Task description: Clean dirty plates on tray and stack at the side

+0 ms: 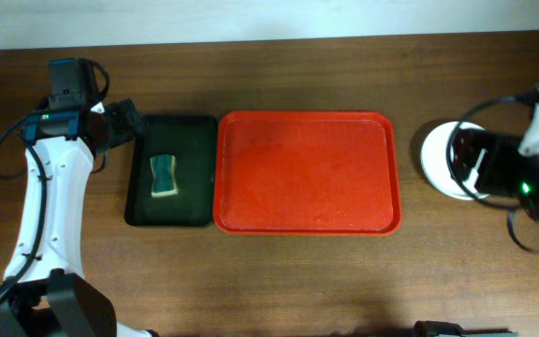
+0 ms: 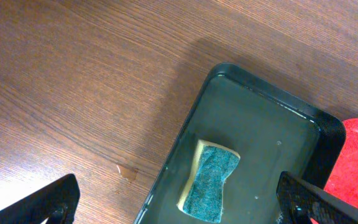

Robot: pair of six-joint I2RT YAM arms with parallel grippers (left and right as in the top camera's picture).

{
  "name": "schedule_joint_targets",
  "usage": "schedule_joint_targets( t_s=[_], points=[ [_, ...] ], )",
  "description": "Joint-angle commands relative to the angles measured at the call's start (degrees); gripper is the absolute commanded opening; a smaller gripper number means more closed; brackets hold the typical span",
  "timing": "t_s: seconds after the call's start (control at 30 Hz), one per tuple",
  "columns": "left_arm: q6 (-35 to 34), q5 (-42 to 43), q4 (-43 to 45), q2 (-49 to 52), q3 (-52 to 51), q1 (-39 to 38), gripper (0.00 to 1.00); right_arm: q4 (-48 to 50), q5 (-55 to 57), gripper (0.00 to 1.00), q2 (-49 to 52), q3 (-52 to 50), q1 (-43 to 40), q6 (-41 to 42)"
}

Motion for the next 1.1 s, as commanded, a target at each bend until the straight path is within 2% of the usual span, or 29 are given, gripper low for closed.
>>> schedule_joint_targets(
  t_s=[0.0,0.33,0.6,0.87,1.07],
  points=[
    [-0.74,0.20,-0.09,0.24,0.17,0.09,0.99,0.00,0.68,0.99,-5.16,0.63,0.35,-0.42],
    [-0.74,0.20,-0.09,0.24,0.17,0.09,1.00,-2.49,1.38,0.99,-24.37,0.09,0.35,-0.39],
    [-0.74,0.20,-0.09,0.24,0.17,0.09,0.99,-6.88,-3.02,0.99,-26.60,-1.79,0.35,-0.42],
    [-0.74,0.20,-0.09,0.24,0.17,0.11,0.99,-6.69,-2.97,0.99,-34.45,-17.64,0.35,-0.39],
    [-0.74,0.20,-0.09,0.24,0.17,0.09,1.00,-0.63,-3.30,0.99,-44.54,-33.42,0.35,-0.20]
  ],
)
